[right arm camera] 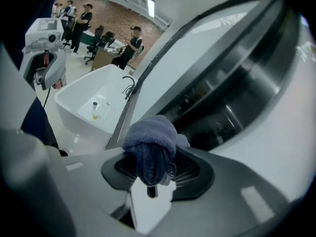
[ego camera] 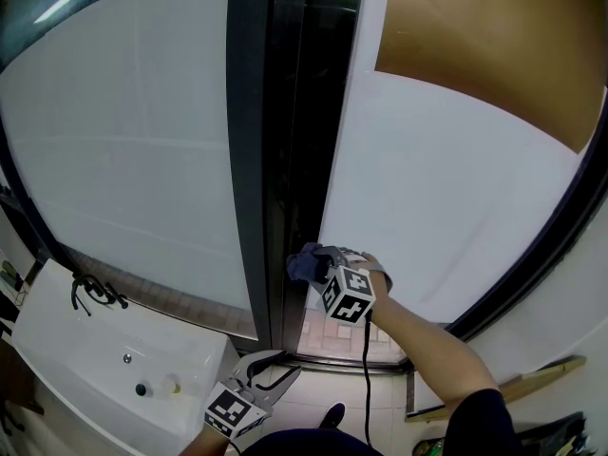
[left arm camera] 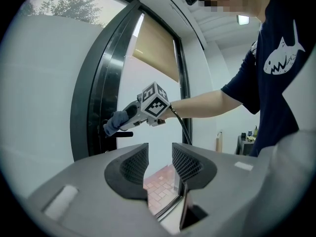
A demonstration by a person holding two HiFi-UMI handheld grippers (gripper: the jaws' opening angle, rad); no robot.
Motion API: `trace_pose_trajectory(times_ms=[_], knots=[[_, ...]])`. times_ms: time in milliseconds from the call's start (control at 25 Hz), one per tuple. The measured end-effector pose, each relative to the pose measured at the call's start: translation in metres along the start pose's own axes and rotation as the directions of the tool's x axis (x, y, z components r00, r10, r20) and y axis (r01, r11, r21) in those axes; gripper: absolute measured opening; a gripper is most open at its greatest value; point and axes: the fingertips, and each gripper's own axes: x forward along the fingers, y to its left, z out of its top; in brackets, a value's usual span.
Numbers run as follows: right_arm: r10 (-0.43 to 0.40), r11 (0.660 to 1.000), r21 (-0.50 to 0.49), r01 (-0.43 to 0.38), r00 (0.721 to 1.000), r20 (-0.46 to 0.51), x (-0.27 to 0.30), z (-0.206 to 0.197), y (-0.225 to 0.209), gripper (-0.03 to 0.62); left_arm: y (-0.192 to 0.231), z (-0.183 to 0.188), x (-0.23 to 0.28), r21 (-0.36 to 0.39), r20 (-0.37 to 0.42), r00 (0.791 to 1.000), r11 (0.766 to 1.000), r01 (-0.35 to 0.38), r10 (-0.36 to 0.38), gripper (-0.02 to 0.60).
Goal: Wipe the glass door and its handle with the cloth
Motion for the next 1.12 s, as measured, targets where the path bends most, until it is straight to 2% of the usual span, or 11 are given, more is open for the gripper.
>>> trace_pose_trajectory(times_ms=[120,280,520,760,1120], knots=[[-0.006,0.993,-0.118,0.004,1.0,-0.018,0.023,0.019,0.012,0.164,0.001,-0.001,-0.001,-0.002,-0.002,1.0,1.0,-0.011,0.011,0.146],[-0.02,0.976,-0.216,0.0,0.996,-0.09,0.049,0.014,0.021,0.164,0.0,-0.002,-0.003,-0.012,-0.01,1.0,1.0,-0.018,0.018,0.146],[-0.021,0.972,-0.235,-0.003,0.995,-0.102,0.047,-0.001,0.025,0.164,0.004,-0.003,-0.005,-0.009,-0.007,0.999,0.999,-0.031,0.031,0.146],[-0.033,0.97,-0.243,0.003,0.992,-0.12,0.03,-0.024,0.025,0.164,0.0,0.0,0.003,-0.004,-0.001,1.0,1.0,-0.005,0.005,0.146],[-0.077,0.982,-0.186,0.045,0.983,-0.169,-0.004,-0.084,0.019,0.164,-0.002,0.0,0.005,-0.004,0.001,1.0,1.0,0.015,-0.015,0.146]])
